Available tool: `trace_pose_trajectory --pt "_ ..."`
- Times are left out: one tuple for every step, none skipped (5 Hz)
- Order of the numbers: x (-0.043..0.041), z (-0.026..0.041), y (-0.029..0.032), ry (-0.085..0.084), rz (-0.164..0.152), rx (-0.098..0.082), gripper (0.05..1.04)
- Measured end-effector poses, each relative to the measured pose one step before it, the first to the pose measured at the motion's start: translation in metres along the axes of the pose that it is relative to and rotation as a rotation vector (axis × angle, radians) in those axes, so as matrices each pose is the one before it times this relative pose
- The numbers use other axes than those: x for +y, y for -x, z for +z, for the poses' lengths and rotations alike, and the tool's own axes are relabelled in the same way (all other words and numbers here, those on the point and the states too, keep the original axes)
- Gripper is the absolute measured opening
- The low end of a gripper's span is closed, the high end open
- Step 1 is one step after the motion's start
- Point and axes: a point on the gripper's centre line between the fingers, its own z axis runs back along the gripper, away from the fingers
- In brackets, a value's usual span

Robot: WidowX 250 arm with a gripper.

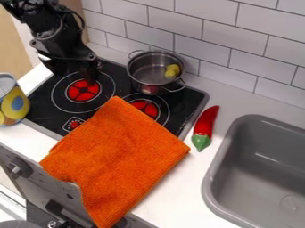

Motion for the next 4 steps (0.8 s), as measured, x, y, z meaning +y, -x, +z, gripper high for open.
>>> trace_pose_trajectory --pt "-0.00237 -0.00564 0.00631 0.0126 0.0121 0.0296 0.999" --pt "-0.01195 0.00026 0.00213 0.0342 0.0505 0.0326 0.999" --pt "-0.00976 0.00960 -0.01003 0.0356 0.0673 -0.0491 0.999" --pt "-0.01271 0.00460 -0.01122 0.0326 0.0794 -0.0655 0.999"
